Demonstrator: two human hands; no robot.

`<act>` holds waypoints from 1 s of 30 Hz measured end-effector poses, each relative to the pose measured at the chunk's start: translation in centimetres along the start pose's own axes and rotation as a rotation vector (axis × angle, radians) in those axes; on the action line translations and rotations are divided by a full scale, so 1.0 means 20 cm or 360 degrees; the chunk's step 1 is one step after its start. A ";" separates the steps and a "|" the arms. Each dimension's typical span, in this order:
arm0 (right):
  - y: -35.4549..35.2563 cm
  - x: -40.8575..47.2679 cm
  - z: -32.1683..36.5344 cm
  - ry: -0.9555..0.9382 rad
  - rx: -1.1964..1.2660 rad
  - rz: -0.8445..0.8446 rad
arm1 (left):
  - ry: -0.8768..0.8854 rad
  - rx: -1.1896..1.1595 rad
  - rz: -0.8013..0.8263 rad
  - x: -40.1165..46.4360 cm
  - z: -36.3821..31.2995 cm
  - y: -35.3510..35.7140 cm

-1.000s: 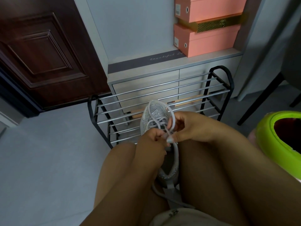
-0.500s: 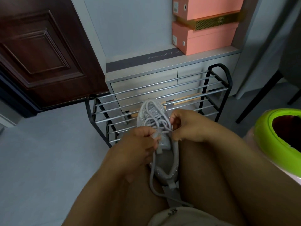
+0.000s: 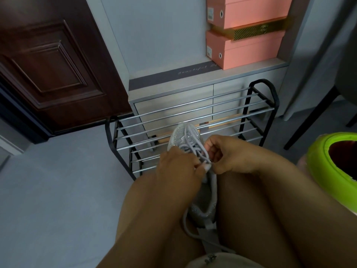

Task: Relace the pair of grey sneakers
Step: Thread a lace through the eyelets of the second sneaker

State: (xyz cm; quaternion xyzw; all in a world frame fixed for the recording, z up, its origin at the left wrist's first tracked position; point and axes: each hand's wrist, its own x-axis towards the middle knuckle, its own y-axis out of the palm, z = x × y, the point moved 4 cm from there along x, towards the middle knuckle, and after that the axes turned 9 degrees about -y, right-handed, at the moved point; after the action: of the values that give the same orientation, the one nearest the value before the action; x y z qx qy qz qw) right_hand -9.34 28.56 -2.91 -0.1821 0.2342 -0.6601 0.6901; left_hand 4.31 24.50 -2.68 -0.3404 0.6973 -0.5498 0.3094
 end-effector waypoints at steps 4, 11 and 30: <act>0.00 0.01 0.00 0.0042 0.0018 -0.0029 | 0.0053 -0.0310 0.0030 0.00 -0.01 -0.04; 0.00 0.04 -0.03 0.0117 0.0059 -0.0116 | 0.0017 -0.1372 0.0372 -0.11 0.13 -0.26; 0.02 0.03 -0.02 -0.0005 0.0033 -0.0038 | 0.0052 -0.0630 0.0104 0.05 0.02 -0.03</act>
State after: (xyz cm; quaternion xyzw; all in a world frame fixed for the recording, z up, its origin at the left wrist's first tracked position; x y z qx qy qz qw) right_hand -9.34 27.99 -3.52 -0.1787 0.2239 -0.6705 0.6843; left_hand 4.23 23.40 -2.30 -0.3629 0.8072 -0.3972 0.2428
